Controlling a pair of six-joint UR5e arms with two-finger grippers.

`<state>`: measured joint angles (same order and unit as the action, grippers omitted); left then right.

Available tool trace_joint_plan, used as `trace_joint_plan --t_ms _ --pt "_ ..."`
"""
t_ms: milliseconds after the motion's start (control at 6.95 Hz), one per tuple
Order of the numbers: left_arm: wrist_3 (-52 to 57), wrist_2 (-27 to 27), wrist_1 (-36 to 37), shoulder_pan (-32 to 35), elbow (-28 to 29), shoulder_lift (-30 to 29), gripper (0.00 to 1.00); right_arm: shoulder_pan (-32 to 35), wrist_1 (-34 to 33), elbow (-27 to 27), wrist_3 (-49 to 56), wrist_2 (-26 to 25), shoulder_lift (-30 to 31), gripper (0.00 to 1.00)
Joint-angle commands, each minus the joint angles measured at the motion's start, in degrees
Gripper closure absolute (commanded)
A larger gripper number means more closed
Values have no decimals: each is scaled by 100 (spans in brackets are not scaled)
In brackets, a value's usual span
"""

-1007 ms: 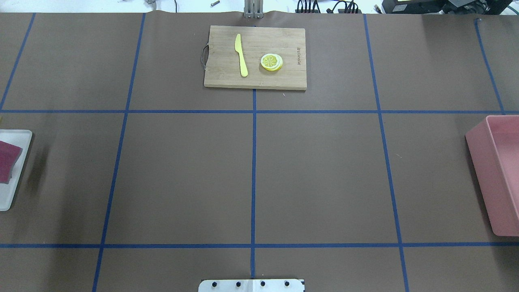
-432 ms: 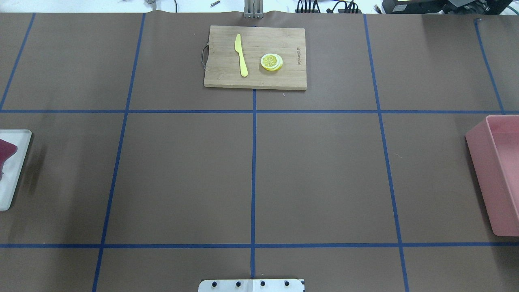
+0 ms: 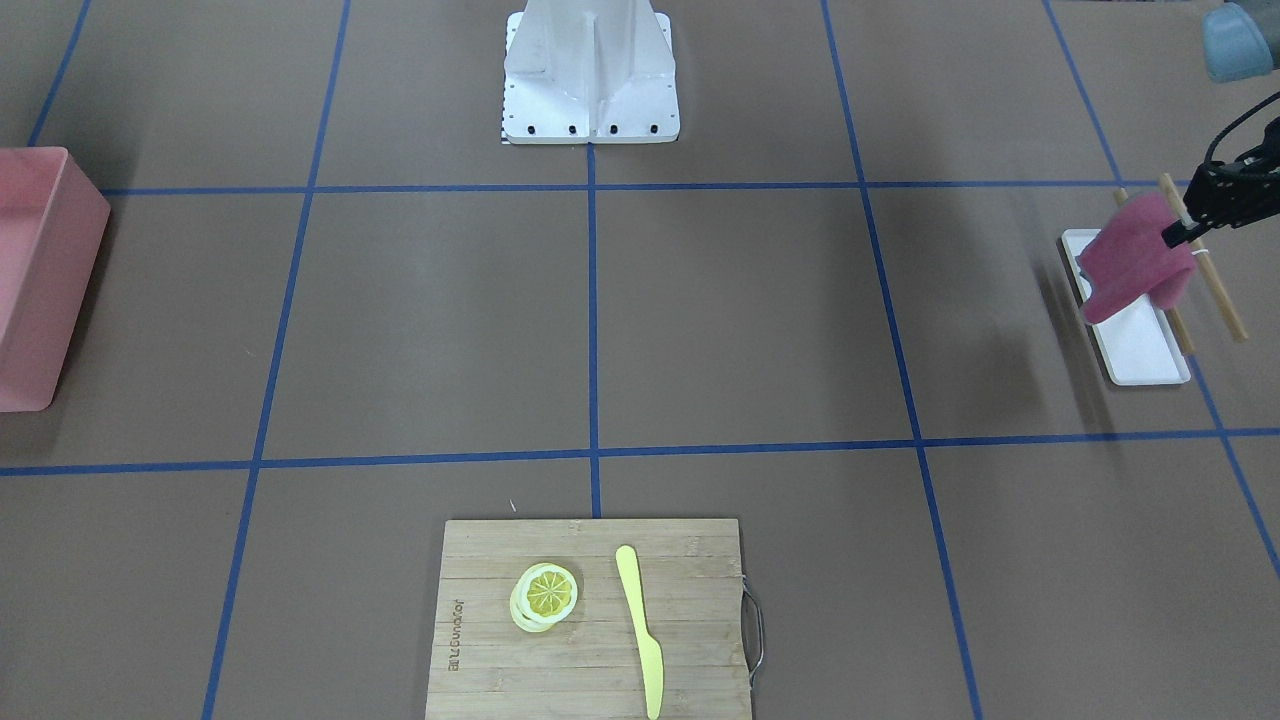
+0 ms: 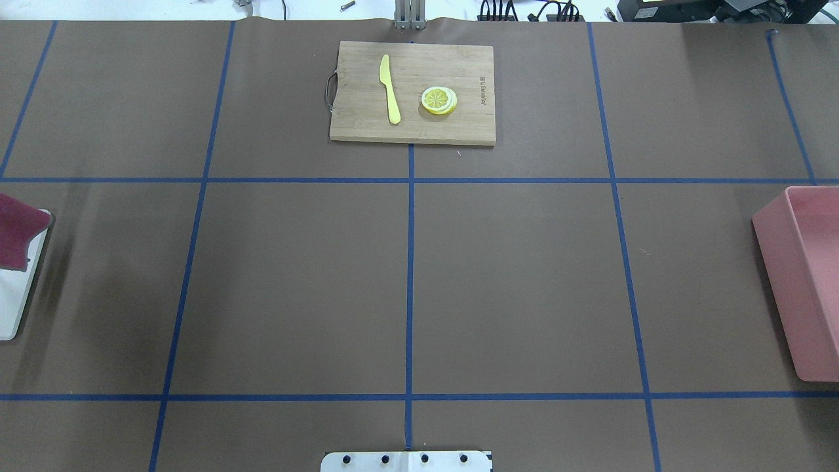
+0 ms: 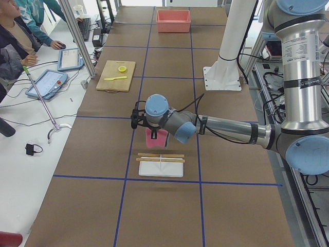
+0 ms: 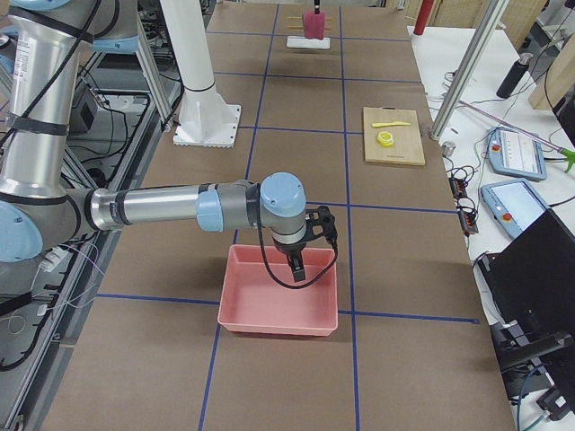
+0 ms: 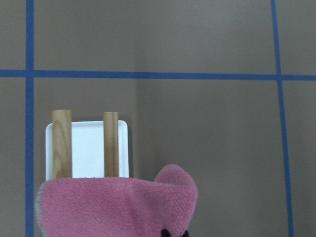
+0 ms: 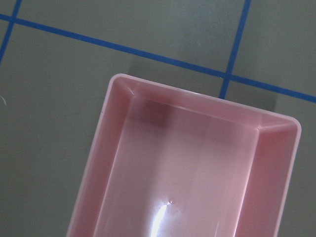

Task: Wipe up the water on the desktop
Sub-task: 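Lift the pink cloth with the left gripper and carry it toward the table center, then hold the cloth out with the left gripper while the right gripper grasps it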

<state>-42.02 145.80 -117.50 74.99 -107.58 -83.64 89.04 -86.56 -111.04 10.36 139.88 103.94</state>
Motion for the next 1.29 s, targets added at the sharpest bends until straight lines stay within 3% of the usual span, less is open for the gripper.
trace_joint_plan --t_ms 0,144,288,432,575,719,863,1151 --pt "-2247 -51 34 -824 -385 -1104 100 -324 890 -5 -42 258 -5 0" --pt "-3294 -374 34 -1385 -386 -1815 100 -761 1513 -14 -486 311 -58 0" --pt "-4583 -899 95 -2139 -351 -2588 100 -1313 2267 -31 -1648 311 -302 0" --pt "-5205 -1513 592 -2729 -307 -3283 100 -1867 2928 -66 -2956 198 -783 0" --pt "-5481 -2285 1624 -3248 -290 -4151 100 -2325 3187 -223 -3439 -177 -1110 0" --pt "-5919 -2780 2008 -3680 -11 -4795 100 -2678 3189 -512 -3679 -485 -1278 0" --pt "-6271 -3124 2003 -3928 253 -5089 100 -3038 3189 -785 -3934 -793 -1437 0" --pt "-6991 -4134 1959 -4578 692 -5756 100 -4274 3180 -831 -4558 -1784 -2165 0"
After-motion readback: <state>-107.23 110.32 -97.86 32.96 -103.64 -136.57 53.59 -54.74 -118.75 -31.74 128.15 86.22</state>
